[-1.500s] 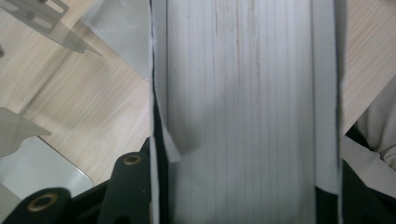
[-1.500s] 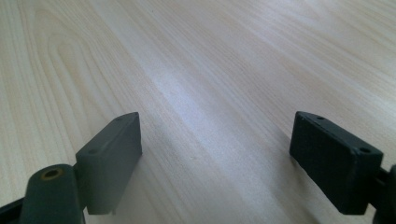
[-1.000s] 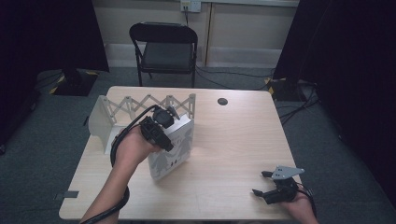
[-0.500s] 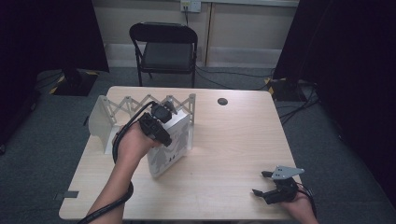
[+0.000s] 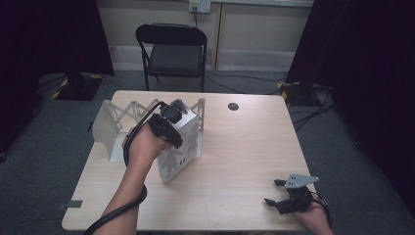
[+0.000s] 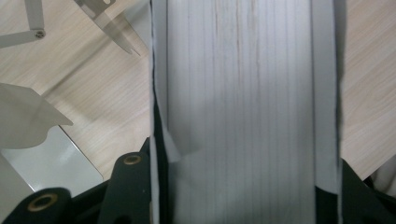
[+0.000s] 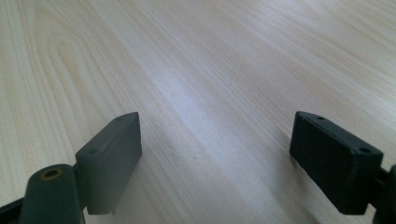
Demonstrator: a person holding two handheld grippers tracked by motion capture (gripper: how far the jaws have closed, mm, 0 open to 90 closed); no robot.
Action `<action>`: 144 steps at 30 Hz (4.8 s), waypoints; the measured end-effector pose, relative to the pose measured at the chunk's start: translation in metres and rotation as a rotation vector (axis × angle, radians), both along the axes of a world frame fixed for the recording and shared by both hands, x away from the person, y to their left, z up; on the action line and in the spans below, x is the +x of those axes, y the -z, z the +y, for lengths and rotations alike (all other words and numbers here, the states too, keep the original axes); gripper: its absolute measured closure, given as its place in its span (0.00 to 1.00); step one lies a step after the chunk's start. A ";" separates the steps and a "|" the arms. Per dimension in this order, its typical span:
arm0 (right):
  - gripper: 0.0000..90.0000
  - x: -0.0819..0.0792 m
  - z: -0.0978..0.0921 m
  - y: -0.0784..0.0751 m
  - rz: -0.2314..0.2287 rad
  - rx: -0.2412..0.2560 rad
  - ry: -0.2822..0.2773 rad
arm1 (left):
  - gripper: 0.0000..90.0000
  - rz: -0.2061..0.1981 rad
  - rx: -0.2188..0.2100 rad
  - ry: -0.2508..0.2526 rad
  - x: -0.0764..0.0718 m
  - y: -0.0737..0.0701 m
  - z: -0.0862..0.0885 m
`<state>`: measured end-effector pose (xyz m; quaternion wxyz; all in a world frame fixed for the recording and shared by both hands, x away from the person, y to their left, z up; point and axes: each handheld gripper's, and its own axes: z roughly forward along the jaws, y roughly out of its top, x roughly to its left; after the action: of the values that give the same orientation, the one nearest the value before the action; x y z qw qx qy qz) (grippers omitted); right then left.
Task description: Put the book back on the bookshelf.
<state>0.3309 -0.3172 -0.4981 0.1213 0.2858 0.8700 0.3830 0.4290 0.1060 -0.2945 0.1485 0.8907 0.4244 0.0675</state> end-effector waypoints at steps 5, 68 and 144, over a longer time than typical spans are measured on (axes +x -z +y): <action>0.18 0.000 0.000 0.000 0.000 0.000 0.000 | 0.59 0.004 -0.013 -0.019 0.005 0.001 0.000; 0.18 0.000 0.000 0.000 0.000 0.001 0.000 | 0.59 -0.009 -0.028 -0.216 0.047 0.007 -0.014; 0.18 0.000 0.000 0.000 -0.001 0.001 -0.001 | 0.57 -0.058 -0.048 -0.320 0.074 0.027 -0.024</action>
<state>0.3309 -0.3170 -0.4983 0.1213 0.2852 0.8700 0.3835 0.5032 0.0815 -0.3210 0.1693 0.8055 0.5580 0.1056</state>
